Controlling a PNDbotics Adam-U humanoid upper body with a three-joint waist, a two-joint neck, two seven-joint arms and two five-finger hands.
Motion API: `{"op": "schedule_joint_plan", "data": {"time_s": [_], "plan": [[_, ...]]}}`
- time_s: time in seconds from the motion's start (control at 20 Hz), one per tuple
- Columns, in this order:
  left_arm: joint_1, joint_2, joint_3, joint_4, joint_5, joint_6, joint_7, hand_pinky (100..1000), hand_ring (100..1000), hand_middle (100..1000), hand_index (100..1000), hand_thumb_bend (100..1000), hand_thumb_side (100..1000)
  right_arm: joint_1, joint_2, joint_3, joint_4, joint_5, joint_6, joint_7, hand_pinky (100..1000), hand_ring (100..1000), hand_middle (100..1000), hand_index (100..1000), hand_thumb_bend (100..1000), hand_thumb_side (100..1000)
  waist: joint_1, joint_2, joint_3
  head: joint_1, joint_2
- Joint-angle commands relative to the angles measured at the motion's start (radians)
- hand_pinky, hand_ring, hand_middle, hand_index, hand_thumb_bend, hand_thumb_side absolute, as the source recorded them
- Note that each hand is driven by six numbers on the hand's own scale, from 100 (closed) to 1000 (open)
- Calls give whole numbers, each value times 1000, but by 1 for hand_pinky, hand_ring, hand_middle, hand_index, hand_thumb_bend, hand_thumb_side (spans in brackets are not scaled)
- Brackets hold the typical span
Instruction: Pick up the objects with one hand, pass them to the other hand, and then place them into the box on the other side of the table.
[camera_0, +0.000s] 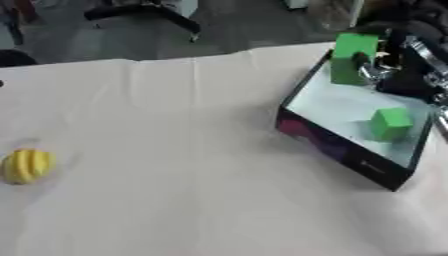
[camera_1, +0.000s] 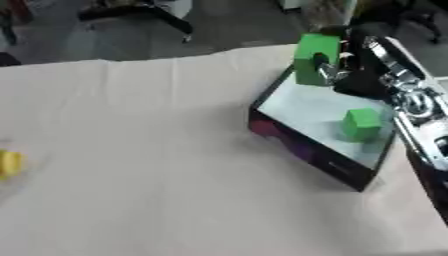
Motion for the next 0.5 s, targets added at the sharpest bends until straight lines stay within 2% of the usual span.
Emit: {"op": "schedule_joint_plan", "data": {"time_s": [0.05,0.1,0.15,0.35,0.5], "plan": [[-10,36,14,-19,8,-1,6,780,753,700,853,876,265,-8,-26,-27,36,37,-12,-1,719,531,488,615,100,222,11,-27,2,-5,-6],[-10,36,13,-20,9,-1,7,780,753,700,853,875,266,-8,-25,-28,44,44,-16,-1,720,534,489,616,100,221,11,-26,2,-6,-6],[-11,36,13,-20,9,-1,6,780,753,700,853,874,267,-3,-26,-30,56,53,-19,2,761,575,520,637,100,215,11,-25,2,-5,-8],[-11,35,12,-18,8,-1,6,780,754,700,853,874,268,3,-25,-36,101,112,-41,28,814,658,594,701,100,205,11,-24,5,-2,-10],[-12,33,12,-18,8,0,6,779,754,700,853,873,268,8,-20,-34,118,155,-71,68,872,827,770,837,100,199,12,-25,6,0,-10]]}}
